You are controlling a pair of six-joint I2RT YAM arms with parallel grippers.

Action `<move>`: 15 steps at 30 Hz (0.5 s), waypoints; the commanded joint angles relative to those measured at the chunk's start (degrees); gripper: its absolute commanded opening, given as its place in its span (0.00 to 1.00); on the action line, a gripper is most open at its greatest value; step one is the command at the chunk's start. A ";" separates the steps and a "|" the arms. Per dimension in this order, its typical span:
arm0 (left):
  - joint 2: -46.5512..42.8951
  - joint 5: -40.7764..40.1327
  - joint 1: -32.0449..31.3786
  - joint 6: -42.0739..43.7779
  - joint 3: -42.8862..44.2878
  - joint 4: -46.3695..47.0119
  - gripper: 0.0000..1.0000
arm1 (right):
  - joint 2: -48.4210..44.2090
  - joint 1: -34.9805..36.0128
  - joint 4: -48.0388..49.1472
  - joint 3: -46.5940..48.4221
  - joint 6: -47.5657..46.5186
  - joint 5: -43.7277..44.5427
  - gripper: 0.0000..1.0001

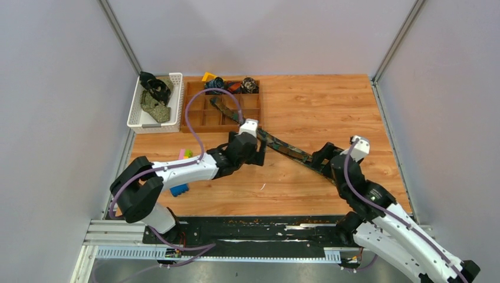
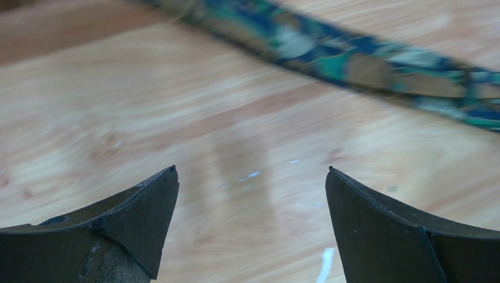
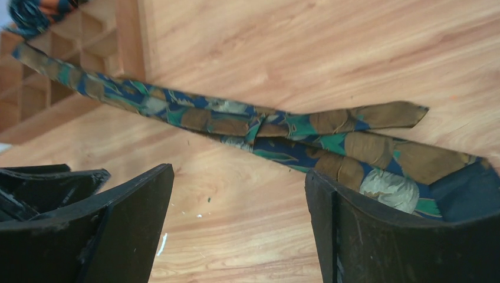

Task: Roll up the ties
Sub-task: Place the tie at the center of the board, then move the tie to the center of the board.

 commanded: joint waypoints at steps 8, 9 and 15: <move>-0.82 11.04 12.61 -5.60 -12.14 21.73 0.99 | 11.57 -1.74 6.84 -2.85 2.70 -11.53 0.85; 0.62 12.74 13.70 -6.52 -12.98 24.56 0.97 | 11.56 -2.10 7.15 -3.51 2.83 -12.14 0.85; 10.64 25.83 20.88 -17.28 -15.13 45.58 0.85 | 10.22 -3.80 7.53 -5.87 1.70 -14.26 0.85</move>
